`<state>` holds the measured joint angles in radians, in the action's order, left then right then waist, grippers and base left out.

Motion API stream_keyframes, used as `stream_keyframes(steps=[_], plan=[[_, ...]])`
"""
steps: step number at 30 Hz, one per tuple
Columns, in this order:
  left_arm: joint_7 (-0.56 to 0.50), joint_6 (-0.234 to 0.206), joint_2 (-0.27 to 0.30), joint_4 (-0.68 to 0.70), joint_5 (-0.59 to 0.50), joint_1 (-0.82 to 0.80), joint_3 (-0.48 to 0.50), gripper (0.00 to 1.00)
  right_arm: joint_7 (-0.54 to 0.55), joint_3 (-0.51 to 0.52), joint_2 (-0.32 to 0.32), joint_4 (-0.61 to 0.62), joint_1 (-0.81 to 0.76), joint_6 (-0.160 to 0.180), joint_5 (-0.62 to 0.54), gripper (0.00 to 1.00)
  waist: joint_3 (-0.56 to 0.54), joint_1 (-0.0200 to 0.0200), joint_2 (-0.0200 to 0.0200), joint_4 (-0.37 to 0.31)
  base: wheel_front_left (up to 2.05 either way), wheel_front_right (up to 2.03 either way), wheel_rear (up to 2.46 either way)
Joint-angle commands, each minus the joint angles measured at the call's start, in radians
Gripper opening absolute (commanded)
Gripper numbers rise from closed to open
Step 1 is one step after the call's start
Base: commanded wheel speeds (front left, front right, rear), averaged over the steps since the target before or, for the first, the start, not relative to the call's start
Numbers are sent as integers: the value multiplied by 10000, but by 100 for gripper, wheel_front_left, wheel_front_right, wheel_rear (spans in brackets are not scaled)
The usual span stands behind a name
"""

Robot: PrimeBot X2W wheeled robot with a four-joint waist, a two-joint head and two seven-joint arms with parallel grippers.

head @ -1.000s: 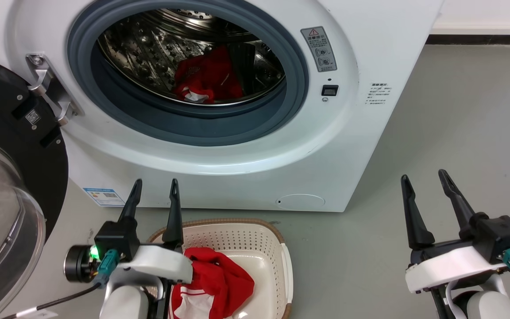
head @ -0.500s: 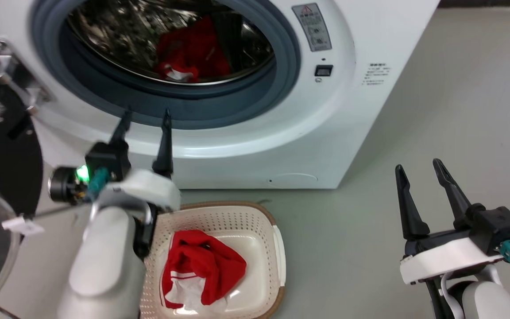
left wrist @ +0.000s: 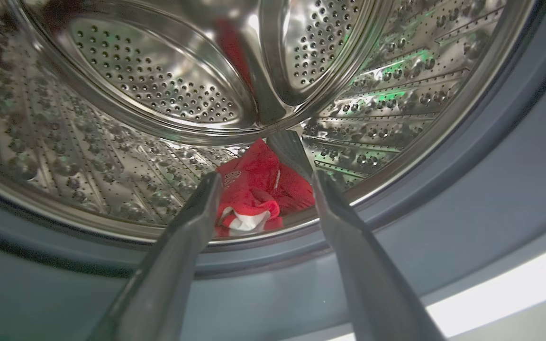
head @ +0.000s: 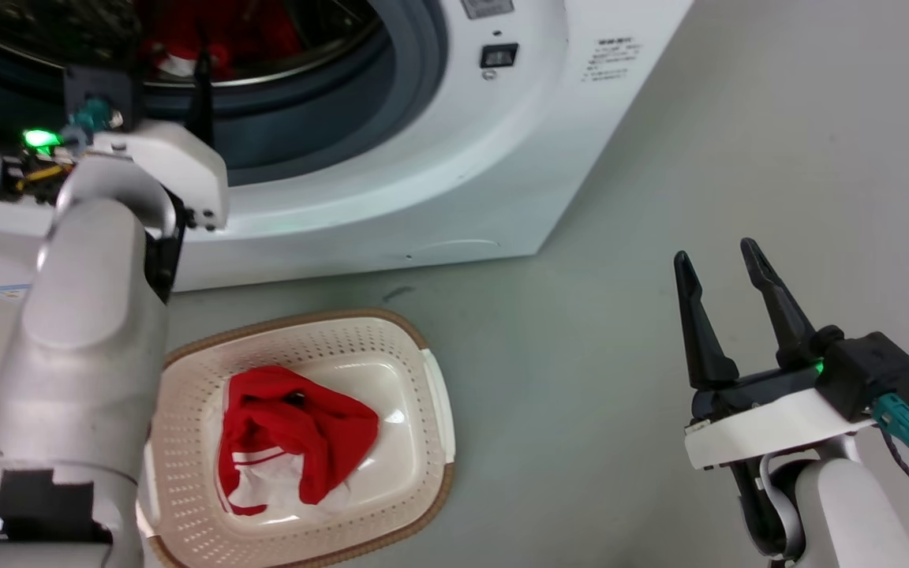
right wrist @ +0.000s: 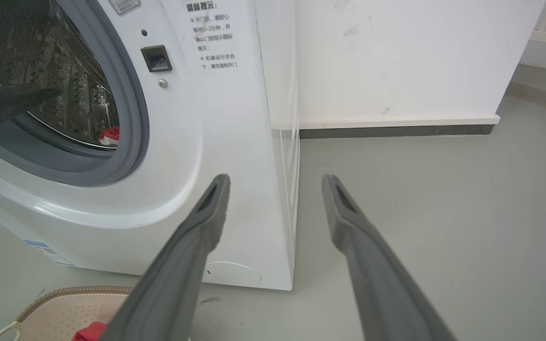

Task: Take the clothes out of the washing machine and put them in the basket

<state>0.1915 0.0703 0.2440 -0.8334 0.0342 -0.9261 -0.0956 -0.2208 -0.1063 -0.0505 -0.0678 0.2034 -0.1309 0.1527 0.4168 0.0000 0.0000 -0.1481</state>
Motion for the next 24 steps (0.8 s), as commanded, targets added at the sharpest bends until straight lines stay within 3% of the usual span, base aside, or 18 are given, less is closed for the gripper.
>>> stream_keyframes(steps=[1,14,24], plan=[[-203,-24,91,-262,-140,-374,-98,100,-114,-79,6,-104,217,5,133,100,458,0,0,-418,0,0,0],[-2566,319,1712,-2551,-856,-3527,-801,100,-441,-945,11,-760,1175,3,981,100,1840,0,0,-1612,0,0,0],[-5611,563,2681,-3700,-943,-5507,-1242,100,-444,-1330,10,-454,1432,3,1585,100,2579,0,0,-2409,0,0,0]])
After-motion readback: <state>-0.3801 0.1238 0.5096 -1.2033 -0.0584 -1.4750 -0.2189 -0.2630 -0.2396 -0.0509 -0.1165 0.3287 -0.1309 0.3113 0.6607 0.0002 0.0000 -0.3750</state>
